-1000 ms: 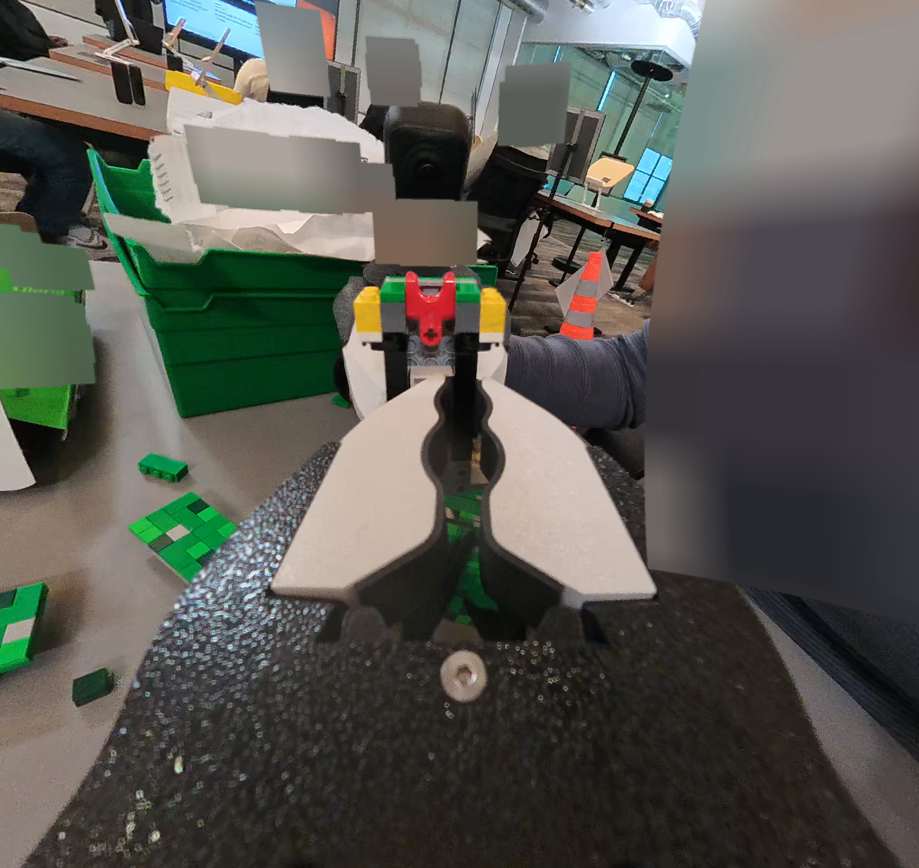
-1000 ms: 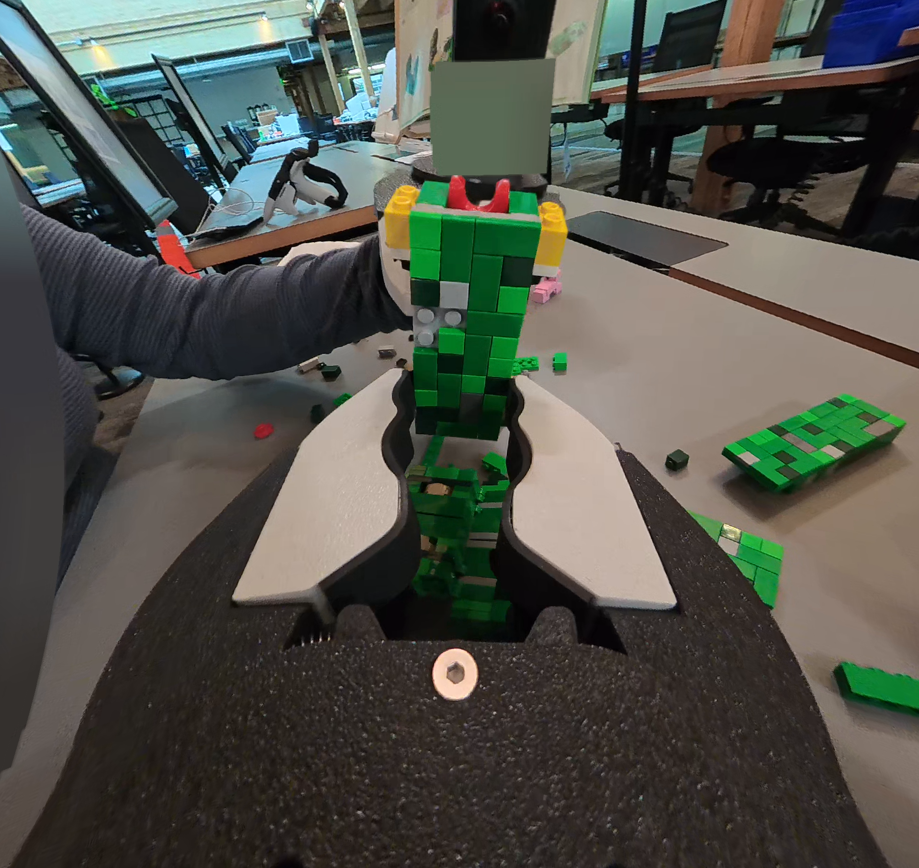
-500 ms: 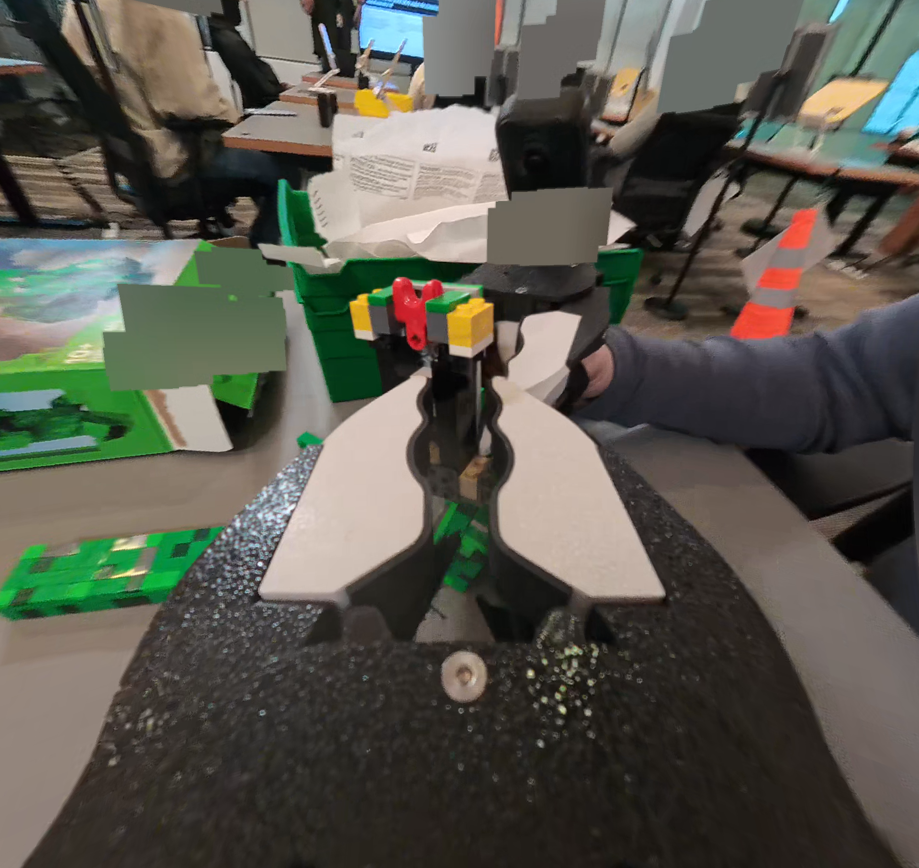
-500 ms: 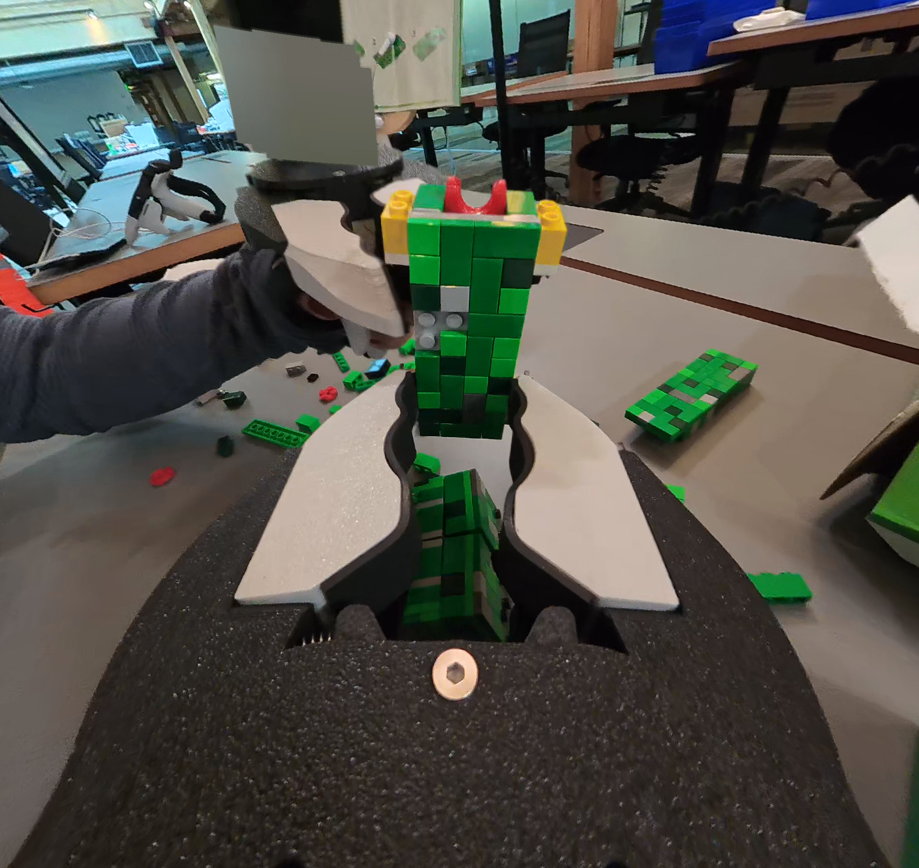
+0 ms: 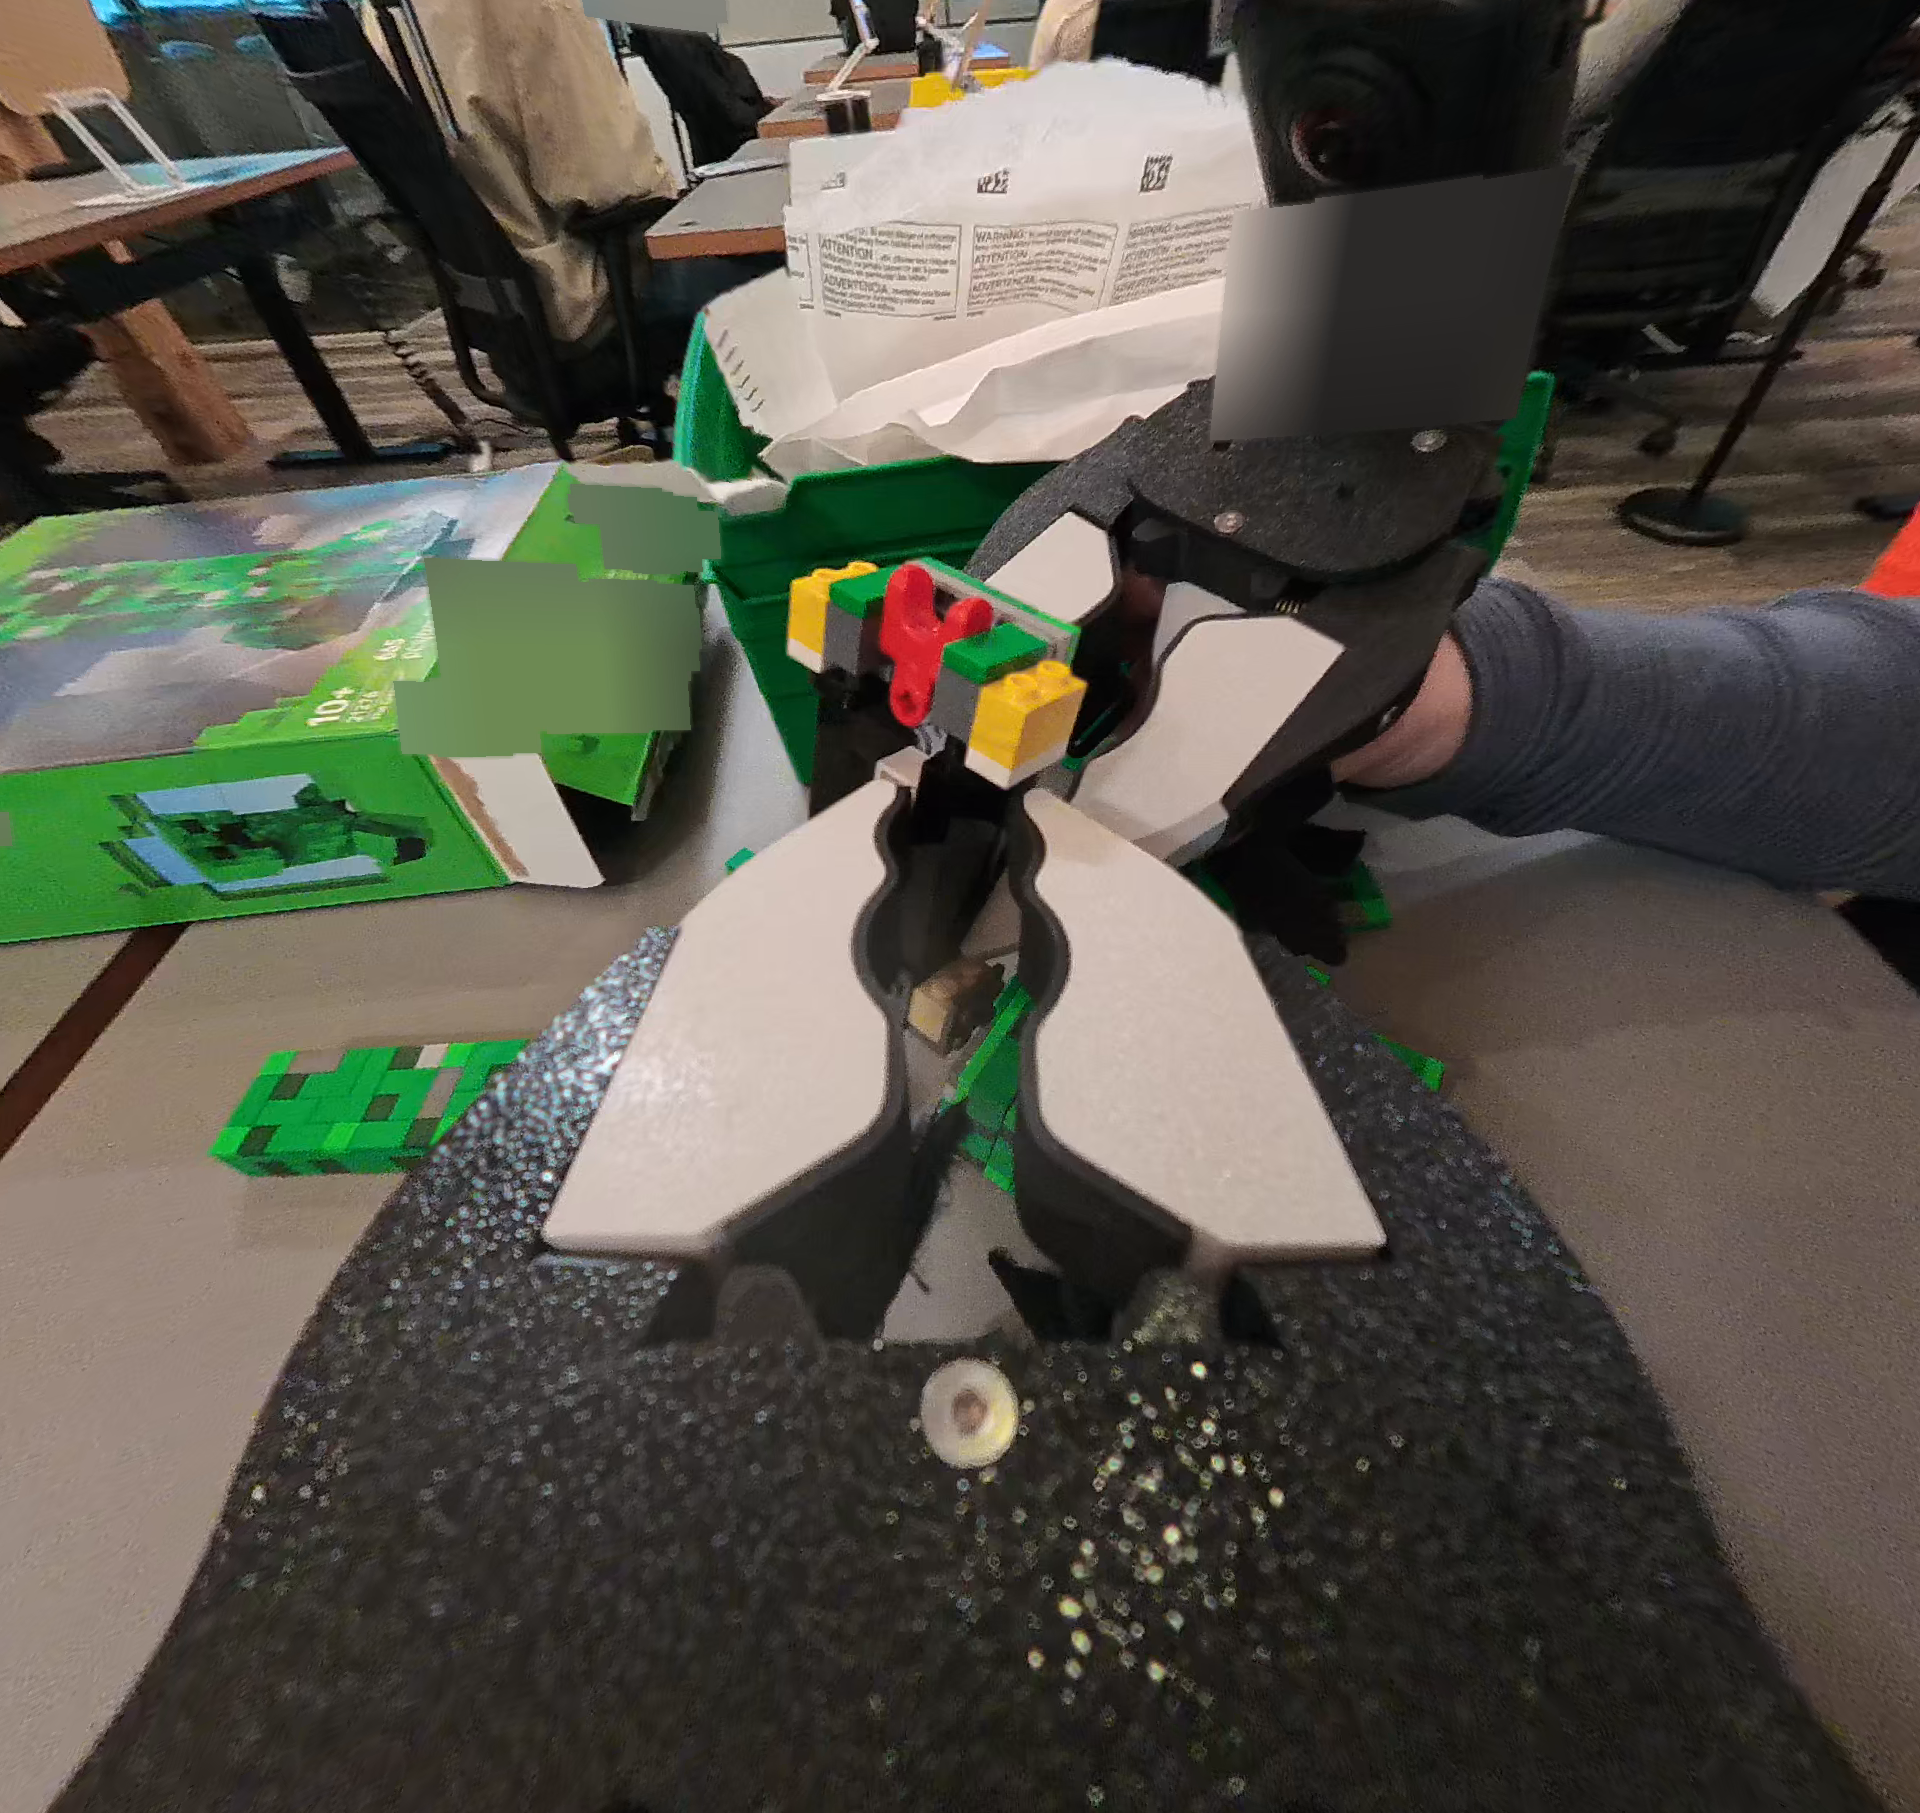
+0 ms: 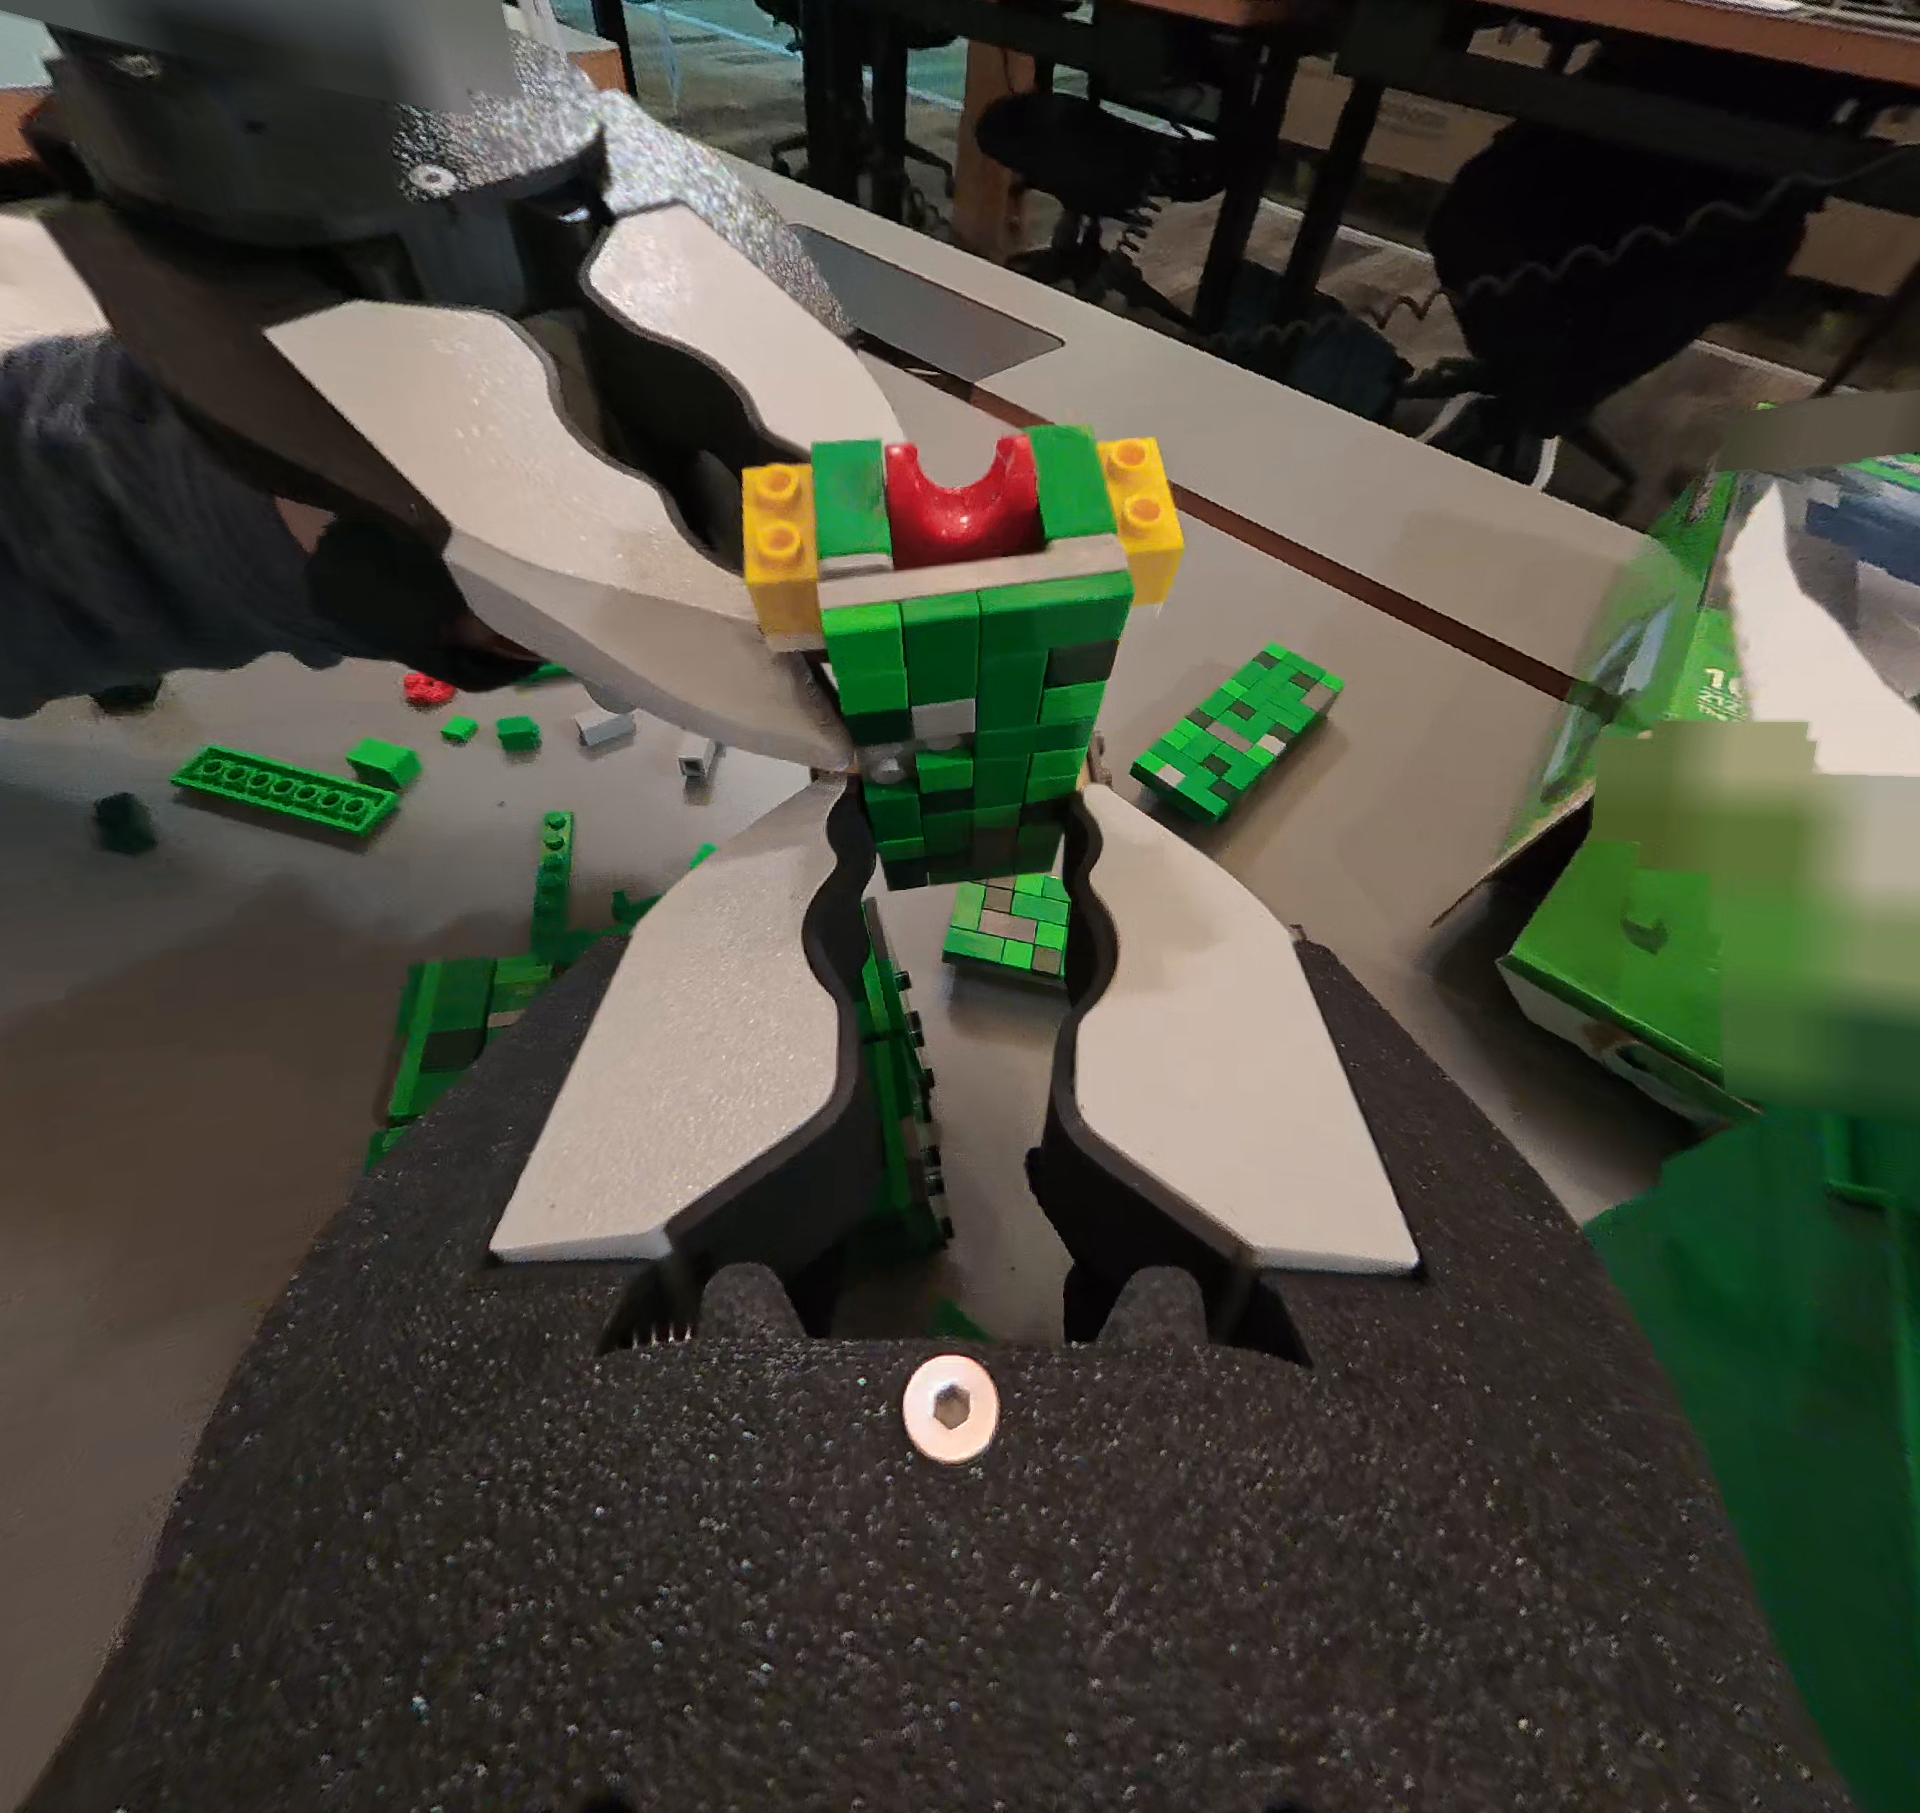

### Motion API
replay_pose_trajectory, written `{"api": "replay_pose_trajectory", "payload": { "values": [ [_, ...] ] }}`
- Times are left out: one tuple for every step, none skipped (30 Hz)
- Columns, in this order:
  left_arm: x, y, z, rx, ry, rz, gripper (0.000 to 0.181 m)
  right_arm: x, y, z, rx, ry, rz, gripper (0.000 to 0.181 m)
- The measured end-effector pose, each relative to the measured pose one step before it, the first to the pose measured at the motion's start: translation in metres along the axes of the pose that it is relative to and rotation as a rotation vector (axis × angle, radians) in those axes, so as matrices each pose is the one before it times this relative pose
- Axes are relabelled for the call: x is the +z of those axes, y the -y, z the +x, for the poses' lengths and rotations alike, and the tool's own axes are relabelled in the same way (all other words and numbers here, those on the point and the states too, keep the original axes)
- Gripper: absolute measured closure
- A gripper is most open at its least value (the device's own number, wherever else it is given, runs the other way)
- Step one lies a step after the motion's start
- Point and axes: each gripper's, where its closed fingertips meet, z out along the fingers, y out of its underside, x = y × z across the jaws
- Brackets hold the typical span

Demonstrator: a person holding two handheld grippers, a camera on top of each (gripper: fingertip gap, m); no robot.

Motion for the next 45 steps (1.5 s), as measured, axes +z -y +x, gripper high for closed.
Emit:
{"api": "replay_pose_trajectory", "payload": {
  "values": [
    [-0.00006,-0.00052,-0.00008,0.0113,0.0151,-0.0035,0.165,0.00053,0.00000,-0.00028,0.0045,0.0044,0.0048,0.146],
    [-0.00023,0.00035,-0.00052,0.0058,0.0148,0.0022,0.165,0.00051,0.00075,-0.00041,0.0164,0.0105,0.0128,0.146],
    [-0.00016,0.00064,-0.00105,-0.0037,0.0126,0.0048,0.165,0.00069,0.00079,-0.00014,0.0240,0.0121,0.0155,0.146],
    [0.00007,0.00060,-0.00160,-0.0137,0.0102,0.0052,0.165,0.00077,0.00065,0.00000,0.0253,0.0106,0.0140,0.146],
    [-0.00008,0.00055,-0.00135,-0.0194,0.0047,0.0081,0.165,0.00065,0.00057,-0.00017,0.0212,0.0109,0.0127,0.146],
    [-0.00018,0.00054,-0.00065,-0.0277,-0.0047,0.0117,0.165,0.00027,0.00041,-0.00085,0.0186,0.0172,0.0126,0.146],
    [-0.00049,0.00101,0.00062,-0.0410,-0.0218,0.0167,0.166,-0.00026,0.00060,-0.00200,0.0180,0.0276,0.0146,0.145],
    [-0.00123,0.00145,0.00122,-0.0539,-0.0377,0.0223,0.167,-0.00086,0.00112,-0.00292,0.0135,0.0343,0.0189,0.146],
    [-0.00182,0.00151,0.00006,-0.0620,-0.0368,0.0229,0.167,-0.00132,0.00120,-0.00304,0.0115,0.0348,0.0181,0.146],
    [-0.00208,0.00090,0.00110,-0.0541,-0.0479,0.0177,0.168,-0.00129,0.00124,-0.00227,0.0082,0.0271,0.0146,0.146],
    [-0.00214,0.00035,0.00112,-0.0429,-0.0431,0.0165,0.168,-0.00087,0.00106,-0.00216,0.0017,0.0233,0.0103,0.146],
    [-0.00169,-0.00004,0.00118,-0.0304,-0.0346,0.0146,0.168,-0.00046,0.00029,-0.00153,-0.0038,0.0160,0.0029,0.146],
    [-0.00116,-0.00090,0.00148,-0.0200,-0.0285,0.0078,0.169,0.00000,-0.00041,-0.00162,-0.0063,0.0149,-0.0024,0.146],
    [-0.00104,-0.00082,0.00234,-0.0118,-0.0280,0.0057,0.170,-0.00003,-0.00020,-0.00333,0.0007,0.0292,0.0021,0.146],
    [-0.00112,0.00049,0.00326,-0.0169,-0.0324,0.0114,0.171,-0.00022,0.00096,-0.00367,0.0132,0.0350,0.0120,0.146],
    [-0.00096,0.00088,0.00301,-0.0151,-0.0293,0.0121,0.172,-0.00001,0.00098,-0.00271,0.0148,0.0272,0.0124,0.146],
    [-0.00067,0.00023,0.00182,-0.0101,-0.0195,0.0057,0.171,0.00042,0.00021,-0.00174,0.0049,0.0168,0.0052,0.146],
    [-0.00079,-0.00012,0.00101,-0.0083,-0.0148,0.0027,0.172,0.00020,0.00013,-0.00079,0.0016,0.0093,0.0018,0.146],
    [-0.00065,0.00003,0.00052,-0.0111,-0.0114,0.0046,0.171,0.00017,0.00014,-0.00044,0.0053,0.0085,0.0020,0.146],
    [-0.00068,0.00016,0.00080,-0.0125,-0.0131,0.0061,0.171,0.00007,0.00046,-0.00052,0.0122,0.0113,0.0051,0.146],
    [-0.00082,0.00026,-0.00001,-0.0109,-0.0081,0.0072,0.171,0.00001,0.00081,-0.00010,0.0141,0.0074,0.0085,0.146],
    [-0.00063,0.00071,-0.00093,-0.0070,-0.0007,0.0123,0.171,0.00009,0.00073,0.00056,0.0068,-0.0026,0.0072,0.146],
    [-0.00032,0.00056,-0.00128,-0.0070,0.0022,0.0129,0.171,0.00020,0.00019,0.00129,-0.0025,-0.0122,-0.0003,0.146],
    [-0.00008,0.00006,-0.00146,-0.0087,0.0047,0.0093,0.171,-0.00003,-0.00042,0.00223,-0.0069,-0.0211,-0.0076,0.146],
    [-0.00003,-0.00028,-0.00194,-0.0083,0.0089,0.0039,0.170,-0.00021,-0.00060,0.00249,-0.0116,-0.0240,-0.0101,0.146],
    [0.00016,-0.00035,-0.00178,-0.0034,0.0099,-0.0008,0.172,-0.00023,-0.00068,0.00210,-0.0133,-0.0225,-0.0106,0.146],
    [0.00034,-0.00047,-0.00158,0.0018,0.0120,-0.0053,0.171,0.00007,-0.00101,0.00185,-0.0124,-0.0208,-0.0131,0.146],
    [0.00066,-0.00049,-0.00191,0.0054,0.0181,-0.0070,0.170,0.00019,-0.00124,0.00240,-0.0126,-0.0243,-0.0140,0.146],
    [0.00055,-0.00070,-0.00247,0.0100,0.0242,-0.0101,0.169,0.00040,-0.00157,0.00248,-0.0153,-0.0256,-0.0155,0.146],
    [0.00068,-0.00091,-0.00181,0.0161,0.0215,-0.0120,0.169,0.00024,-0.00135,0.00166,-0.0179,-0.0199,-0.0137,0.147],
    [0.00046,-0.00034,-0.00127,0.0185,0.0202,-0.0073,0.166,0.00005,-0.00055,0.00093,-0.0153,-0.0148,-0.0078,0.146],
    [0.00044,-0.00012,-0.00281,0.0191,0.0318,-0.0061,0.160,0.00000,-0.00027,0.00150,-0.0089,-0.0177,-0.0060,0.147],
    [0.00041,-0.00010,-0.00096,0.0224,0.0191,-0.0059,0.158,0.00002,-0.00086,0.00128,-0.0120,-0.0158,-0.0104,0.147],
    [0.00060,-0.00019,0.00024,0.0251,0.0122,-0.0050,0.157,0.00024,-0.00046,0.00023,-0.0089,-0.0088,-0.0076,0.146],
    [0.00057,0.00043,0.00086,0.0235,0.0077,0.0007,0.158,0.00034,-0.00014,-0.00022,-0.0061,-0.0059,-0.0052,0.147],
    [0.00050,0.00059,0.00118,0.0234,0.0045,0.0043,0.158,0.00037,0.00008,-0.00090,-0.0095,-0.0047,-0.0050,0.147],
    [0.00032,0.00026,0.00183,0.0238,-0.0001,0.0039,0.158,0.00036,-0.00020,-0.00104,-0.0150,-0.0061,-0.0086,0.146],
    [0.00013,-0.00005,0.00117,0.0254,0.0048,0.0033,0.158,0.00004,0.00001,-0.00044,-0.0217,-0.0104,-0.0085,0.146],
    [-0.00051,0.00042,0.00068,0.0287,0.0086,0.0074,0.160,-0.00069,0.00139,-0.00050,-0.0160,-0.0053,0.0026,0.146],
    [-0.00104,0.00122,0.00086,0.0160,0.0023,0.0130,0.163,-0.00119,0.00215,-0.00065,0.0001,0.0053,0.0138,0.146],
    [-0.00096,0.00207,0.00163,-0.0169,-0.0169,0.0148,0.166,-0.00118,0.00234,-0.00080,0.0157,0.0128,0.0229,0.146],
    [-0.00092,0.00207,0.00123,-0.0317,-0.0233,0.0144,0.168,-0.00103,0.00232,-0.00128,0.0274,0.0221,0.0283,0.147],
    [-0.00082,0.00136,0.00072,-0.0308,-0.0220,0.0120,0.169,-0.00072,0.00176,-0.00142,0.0331,0.0256,0.0279,0.147],
    [-0.00062,0.00047,0.00027,-0.0257,-0.0157,0.0090,0.169,-0.00014,0.00062,-0.00102,0.0292,0.0219,0.0217,0.147],
    [-0.00046,-0.00048,-0.00037,-0.0187,-0.0087,0.0046,0.170,0.00027,-0.00026,-0.00057,0.0206,0.0165,0.0144,0.147]
  ]
}}
